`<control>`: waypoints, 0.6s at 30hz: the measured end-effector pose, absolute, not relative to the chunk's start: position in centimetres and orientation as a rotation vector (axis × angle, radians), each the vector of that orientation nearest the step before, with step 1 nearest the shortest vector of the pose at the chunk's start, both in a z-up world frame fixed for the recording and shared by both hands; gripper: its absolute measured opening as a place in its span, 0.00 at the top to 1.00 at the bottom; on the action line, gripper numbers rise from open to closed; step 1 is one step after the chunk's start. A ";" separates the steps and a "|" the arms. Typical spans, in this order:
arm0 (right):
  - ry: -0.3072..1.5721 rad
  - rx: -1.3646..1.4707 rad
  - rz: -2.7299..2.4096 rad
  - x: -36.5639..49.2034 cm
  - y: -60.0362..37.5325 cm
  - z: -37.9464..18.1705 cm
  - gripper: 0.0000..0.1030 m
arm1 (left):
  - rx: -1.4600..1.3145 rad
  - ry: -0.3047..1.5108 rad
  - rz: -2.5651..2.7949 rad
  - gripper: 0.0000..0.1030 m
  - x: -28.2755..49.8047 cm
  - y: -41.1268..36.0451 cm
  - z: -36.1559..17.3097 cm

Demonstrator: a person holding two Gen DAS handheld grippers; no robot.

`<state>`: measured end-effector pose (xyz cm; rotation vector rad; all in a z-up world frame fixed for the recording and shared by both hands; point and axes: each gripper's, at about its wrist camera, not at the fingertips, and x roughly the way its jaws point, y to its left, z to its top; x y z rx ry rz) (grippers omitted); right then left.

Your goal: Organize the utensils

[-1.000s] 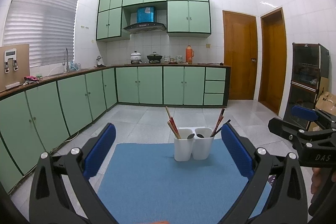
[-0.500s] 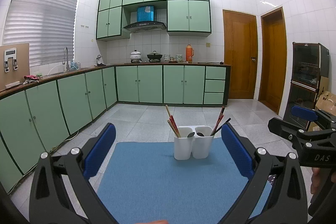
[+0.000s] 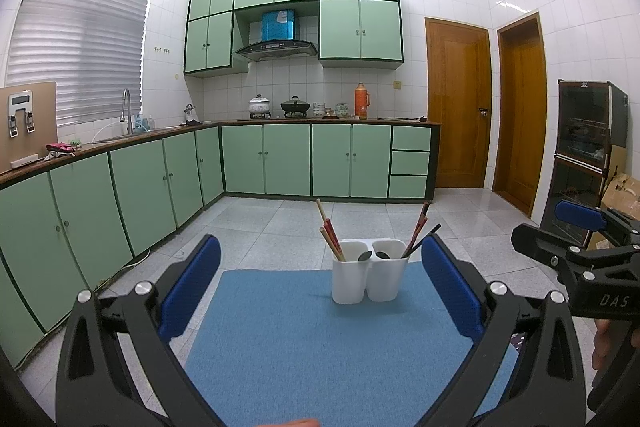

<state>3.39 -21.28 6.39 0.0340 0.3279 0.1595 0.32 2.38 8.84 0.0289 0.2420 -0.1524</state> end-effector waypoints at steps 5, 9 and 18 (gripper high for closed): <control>0.328 0.034 0.160 3.4 -21.3 6.4 0.06 | 0.028 0.244 -0.151 0.05 0.3 2.4 8.8; 0.330 0.035 0.159 3.4 -21.3 6.4 0.06 | 0.027 0.245 -0.151 0.05 0.4 2.3 8.7; 0.332 0.036 0.158 3.5 -21.2 5.9 0.06 | 0.027 0.248 -0.150 0.05 0.4 2.2 8.3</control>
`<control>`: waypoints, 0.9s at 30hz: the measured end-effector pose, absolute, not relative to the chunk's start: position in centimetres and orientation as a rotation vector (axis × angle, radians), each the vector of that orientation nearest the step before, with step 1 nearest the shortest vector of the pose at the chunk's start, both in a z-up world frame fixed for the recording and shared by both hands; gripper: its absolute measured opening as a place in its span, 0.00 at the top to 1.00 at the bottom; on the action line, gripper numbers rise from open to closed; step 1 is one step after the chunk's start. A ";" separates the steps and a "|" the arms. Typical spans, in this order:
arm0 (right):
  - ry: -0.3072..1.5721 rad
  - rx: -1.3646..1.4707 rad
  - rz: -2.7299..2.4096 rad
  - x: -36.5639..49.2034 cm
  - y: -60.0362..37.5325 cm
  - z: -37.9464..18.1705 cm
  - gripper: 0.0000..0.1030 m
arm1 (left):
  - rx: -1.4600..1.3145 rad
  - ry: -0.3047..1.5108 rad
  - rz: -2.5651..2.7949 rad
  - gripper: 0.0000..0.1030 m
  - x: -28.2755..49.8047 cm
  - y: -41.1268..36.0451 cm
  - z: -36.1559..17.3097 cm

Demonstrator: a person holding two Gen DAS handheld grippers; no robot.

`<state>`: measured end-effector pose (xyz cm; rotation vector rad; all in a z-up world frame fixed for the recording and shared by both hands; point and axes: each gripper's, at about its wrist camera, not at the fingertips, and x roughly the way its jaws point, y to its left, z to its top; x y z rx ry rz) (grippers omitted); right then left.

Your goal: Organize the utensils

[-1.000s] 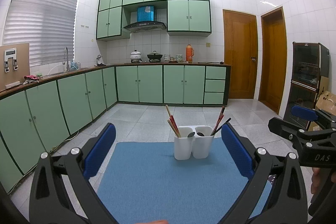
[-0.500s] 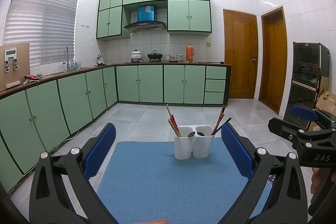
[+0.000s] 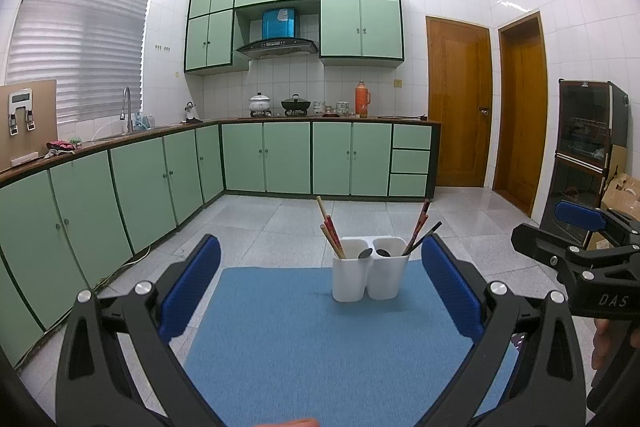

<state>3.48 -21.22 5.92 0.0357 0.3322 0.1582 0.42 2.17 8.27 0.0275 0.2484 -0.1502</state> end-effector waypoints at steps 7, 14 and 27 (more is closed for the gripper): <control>0.333 0.035 0.158 3.5 -21.2 6.0 0.06 | 0.027 0.249 -0.150 0.05 0.4 2.2 8.3; 0.335 0.036 0.157 3.5 -21.2 5.6 0.06 | 0.025 0.251 -0.149 0.05 0.5 2.1 8.1; 0.340 0.036 0.156 3.6 -21.1 5.3 0.06 | 0.017 0.257 -0.148 0.05 0.6 1.7 7.5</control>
